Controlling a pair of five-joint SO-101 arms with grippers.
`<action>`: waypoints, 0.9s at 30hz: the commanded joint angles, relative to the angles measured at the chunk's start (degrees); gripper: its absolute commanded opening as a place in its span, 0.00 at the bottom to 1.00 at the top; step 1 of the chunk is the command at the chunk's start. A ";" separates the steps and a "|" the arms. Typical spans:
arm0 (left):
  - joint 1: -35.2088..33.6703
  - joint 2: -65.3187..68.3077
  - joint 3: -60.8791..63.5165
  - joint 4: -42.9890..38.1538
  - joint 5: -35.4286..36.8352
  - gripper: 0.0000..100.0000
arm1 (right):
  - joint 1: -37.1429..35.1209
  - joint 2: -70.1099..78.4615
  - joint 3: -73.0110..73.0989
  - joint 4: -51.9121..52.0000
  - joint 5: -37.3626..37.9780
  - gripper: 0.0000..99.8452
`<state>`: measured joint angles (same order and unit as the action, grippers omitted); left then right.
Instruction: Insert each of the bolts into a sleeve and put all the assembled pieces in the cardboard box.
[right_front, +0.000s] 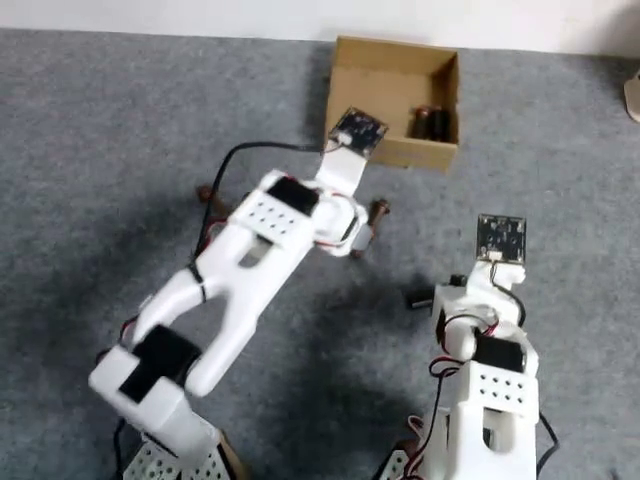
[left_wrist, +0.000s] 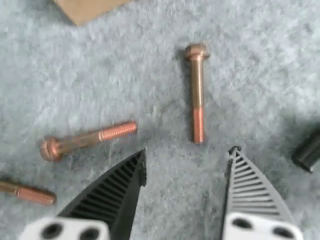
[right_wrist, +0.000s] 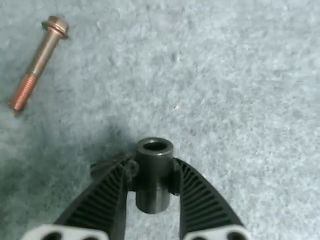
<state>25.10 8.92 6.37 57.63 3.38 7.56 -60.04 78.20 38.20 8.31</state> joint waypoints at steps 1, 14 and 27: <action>1.63 4.26 -9.89 4.84 -0.35 0.25 | 0.92 -1.01 -0.04 -1.45 -0.35 0.01; 5.32 28.09 -37.32 13.36 -0.53 0.25 | 0.92 -0.92 0.22 -1.45 -0.26 0.01; 7.69 38.90 -43.03 19.08 -0.26 0.23 | 0.92 -0.92 0.31 -1.45 -0.26 0.01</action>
<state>30.99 48.22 -34.77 73.10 3.38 7.56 -60.04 78.73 38.02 8.31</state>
